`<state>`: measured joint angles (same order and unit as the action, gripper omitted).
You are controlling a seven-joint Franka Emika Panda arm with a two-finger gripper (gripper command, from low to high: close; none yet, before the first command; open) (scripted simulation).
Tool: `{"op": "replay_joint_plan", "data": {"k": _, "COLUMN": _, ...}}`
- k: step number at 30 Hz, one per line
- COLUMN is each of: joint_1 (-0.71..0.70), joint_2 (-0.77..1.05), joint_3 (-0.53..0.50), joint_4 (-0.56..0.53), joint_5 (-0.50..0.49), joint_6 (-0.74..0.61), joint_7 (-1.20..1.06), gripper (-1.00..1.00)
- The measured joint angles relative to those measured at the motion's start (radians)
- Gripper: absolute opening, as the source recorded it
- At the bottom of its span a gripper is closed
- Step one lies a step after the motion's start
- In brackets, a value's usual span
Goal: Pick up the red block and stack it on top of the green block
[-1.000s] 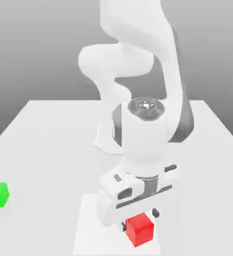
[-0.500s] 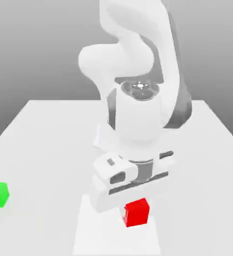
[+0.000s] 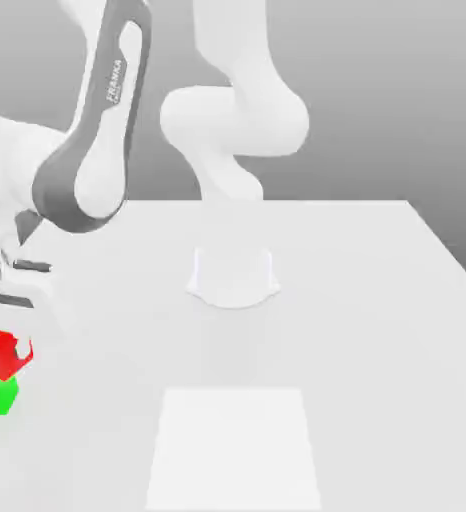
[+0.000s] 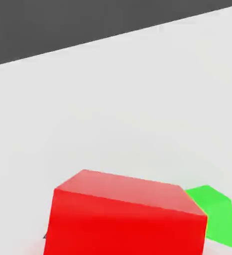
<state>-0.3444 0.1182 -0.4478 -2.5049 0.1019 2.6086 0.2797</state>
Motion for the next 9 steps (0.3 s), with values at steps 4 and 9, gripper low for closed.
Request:
{"op": "replay_joint_plan", "data": {"k": 4, "joint_1": -0.057, "joint_2": 0.124, "joint_3": 0.05, "joint_4": 0.012, "joint_5": 0.124, "joint_6": 0.098, "joint_7": -0.092, "gripper": -1.0}}
{"op": "replay_joint_plan", "data": {"k": 9, "joint_1": -0.074, "joint_2": 0.155, "joint_3": 0.071, "joint_4": 0.014, "joint_5": 0.154, "joint_6": 0.125, "joint_7": -0.114, "gripper": 1.0}}
